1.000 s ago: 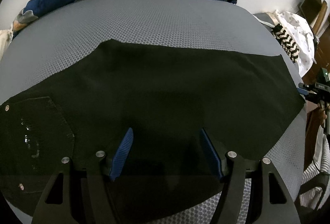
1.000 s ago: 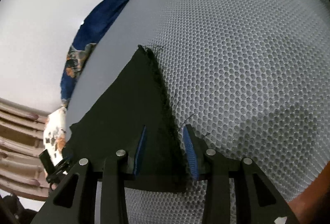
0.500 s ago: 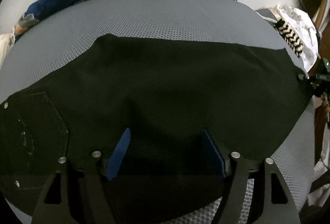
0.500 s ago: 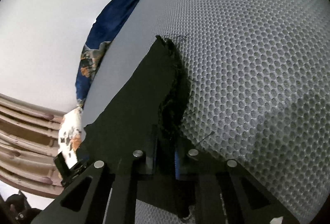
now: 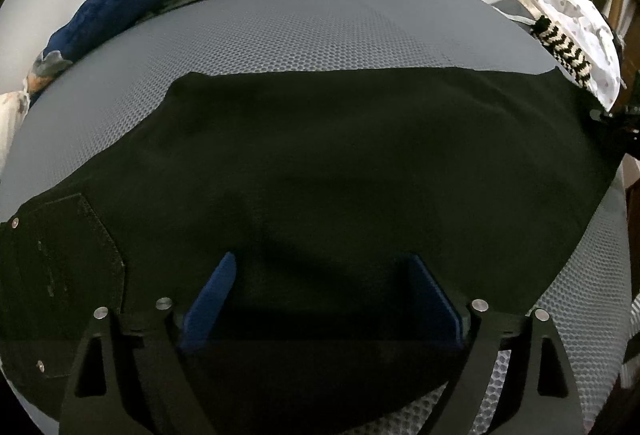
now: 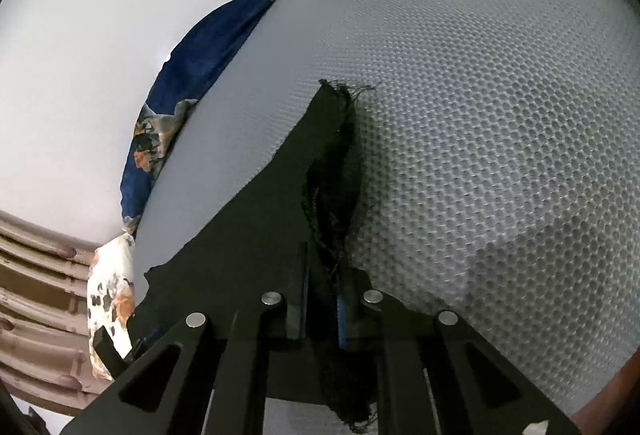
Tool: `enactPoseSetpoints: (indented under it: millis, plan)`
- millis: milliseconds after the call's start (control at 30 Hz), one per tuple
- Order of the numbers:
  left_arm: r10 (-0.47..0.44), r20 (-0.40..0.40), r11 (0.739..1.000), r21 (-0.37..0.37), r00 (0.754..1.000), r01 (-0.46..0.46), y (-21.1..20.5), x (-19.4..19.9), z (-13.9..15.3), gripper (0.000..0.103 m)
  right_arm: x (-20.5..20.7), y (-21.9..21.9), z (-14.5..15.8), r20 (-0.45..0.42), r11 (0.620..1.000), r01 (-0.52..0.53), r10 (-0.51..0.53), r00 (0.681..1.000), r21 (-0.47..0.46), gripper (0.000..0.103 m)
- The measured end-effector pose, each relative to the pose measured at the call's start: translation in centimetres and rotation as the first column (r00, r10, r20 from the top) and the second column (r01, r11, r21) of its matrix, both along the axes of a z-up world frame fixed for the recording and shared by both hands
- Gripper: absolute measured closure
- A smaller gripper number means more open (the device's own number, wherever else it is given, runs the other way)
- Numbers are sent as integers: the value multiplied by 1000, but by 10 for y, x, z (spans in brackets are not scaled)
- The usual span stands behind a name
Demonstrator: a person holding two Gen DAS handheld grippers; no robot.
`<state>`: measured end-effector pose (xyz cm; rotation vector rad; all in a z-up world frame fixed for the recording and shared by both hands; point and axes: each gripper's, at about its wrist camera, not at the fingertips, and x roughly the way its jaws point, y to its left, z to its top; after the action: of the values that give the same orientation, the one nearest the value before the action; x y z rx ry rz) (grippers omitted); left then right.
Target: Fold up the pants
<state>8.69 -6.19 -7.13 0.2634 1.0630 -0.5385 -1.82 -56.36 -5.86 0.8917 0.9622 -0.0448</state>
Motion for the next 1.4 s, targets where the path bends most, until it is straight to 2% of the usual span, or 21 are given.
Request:
enactPoseSetpoints:
  millis: [233,533,867,1067,1267,1300,1400]
  plan:
    - [-1,3,1000,-4,1000,1,0,0,0,12,10,20,22,11,1000,-21,21,1000,-2,93]
    - [28,-13,1000,0,1000,-28,4,3,3,12,40,84,46,75,989,-147,145,987,16,93]
    - [140,-46,990,11,989,-139,48,14,21,12,84,170,35,90,945,-319,312,946,78,93]
    - [194,-26,981,-19,981,-194,90,14,37,12,105,232,16,90,894,-429,420,903,132,93]
    - [242,-92,961,-114,966,-252,120,17,38,12,120,302,-5,59,829,-541,538,841,141,94]
    - [241,-91,960,-122,966,-251,122,17,39,12,121,312,-8,55,818,-559,557,829,138,98]
    - [248,-82,956,-140,965,-258,124,22,41,12,124,341,-12,59,789,-594,593,803,160,99]
